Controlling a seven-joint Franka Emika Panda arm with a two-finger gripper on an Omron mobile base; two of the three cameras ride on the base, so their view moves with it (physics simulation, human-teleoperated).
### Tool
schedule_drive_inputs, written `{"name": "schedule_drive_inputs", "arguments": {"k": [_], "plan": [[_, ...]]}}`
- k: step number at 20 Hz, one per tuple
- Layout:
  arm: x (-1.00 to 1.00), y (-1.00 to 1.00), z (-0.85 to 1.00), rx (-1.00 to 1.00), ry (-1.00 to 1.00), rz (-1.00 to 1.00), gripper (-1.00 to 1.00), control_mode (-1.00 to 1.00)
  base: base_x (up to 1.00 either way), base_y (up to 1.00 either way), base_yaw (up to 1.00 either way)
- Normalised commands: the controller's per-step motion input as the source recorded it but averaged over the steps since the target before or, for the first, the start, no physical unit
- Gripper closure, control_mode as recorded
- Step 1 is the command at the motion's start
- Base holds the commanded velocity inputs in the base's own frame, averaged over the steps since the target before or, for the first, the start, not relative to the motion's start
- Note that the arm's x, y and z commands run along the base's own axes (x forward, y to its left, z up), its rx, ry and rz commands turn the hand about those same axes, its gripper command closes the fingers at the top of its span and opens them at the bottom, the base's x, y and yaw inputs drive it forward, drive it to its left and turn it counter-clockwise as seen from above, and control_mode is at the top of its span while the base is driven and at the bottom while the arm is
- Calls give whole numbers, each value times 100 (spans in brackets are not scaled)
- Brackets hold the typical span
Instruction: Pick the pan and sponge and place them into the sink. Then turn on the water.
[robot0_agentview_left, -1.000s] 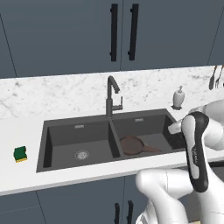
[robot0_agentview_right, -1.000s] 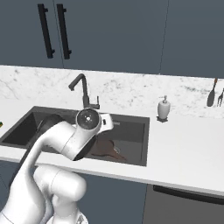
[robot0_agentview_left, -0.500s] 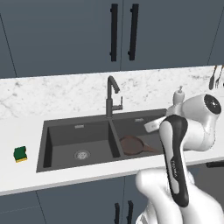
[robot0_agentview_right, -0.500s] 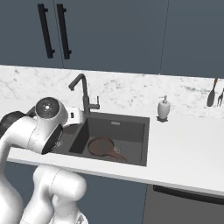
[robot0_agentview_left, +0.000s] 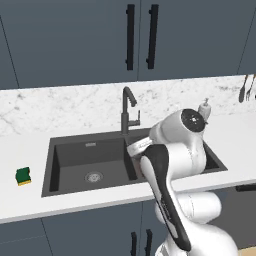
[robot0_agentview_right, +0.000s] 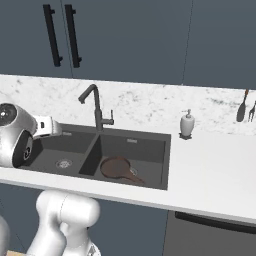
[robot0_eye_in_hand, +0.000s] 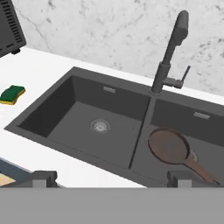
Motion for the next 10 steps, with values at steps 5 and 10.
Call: {"name": "schedule_drive_inputs", "arguments": {"k": [5, 10], "plan": [[0, 100, 0, -6, 0, 0, -100, -100, 0, 0, 0], [0, 100, 0, 0, 4, 0, -100, -100, 0, 0, 0]]}}
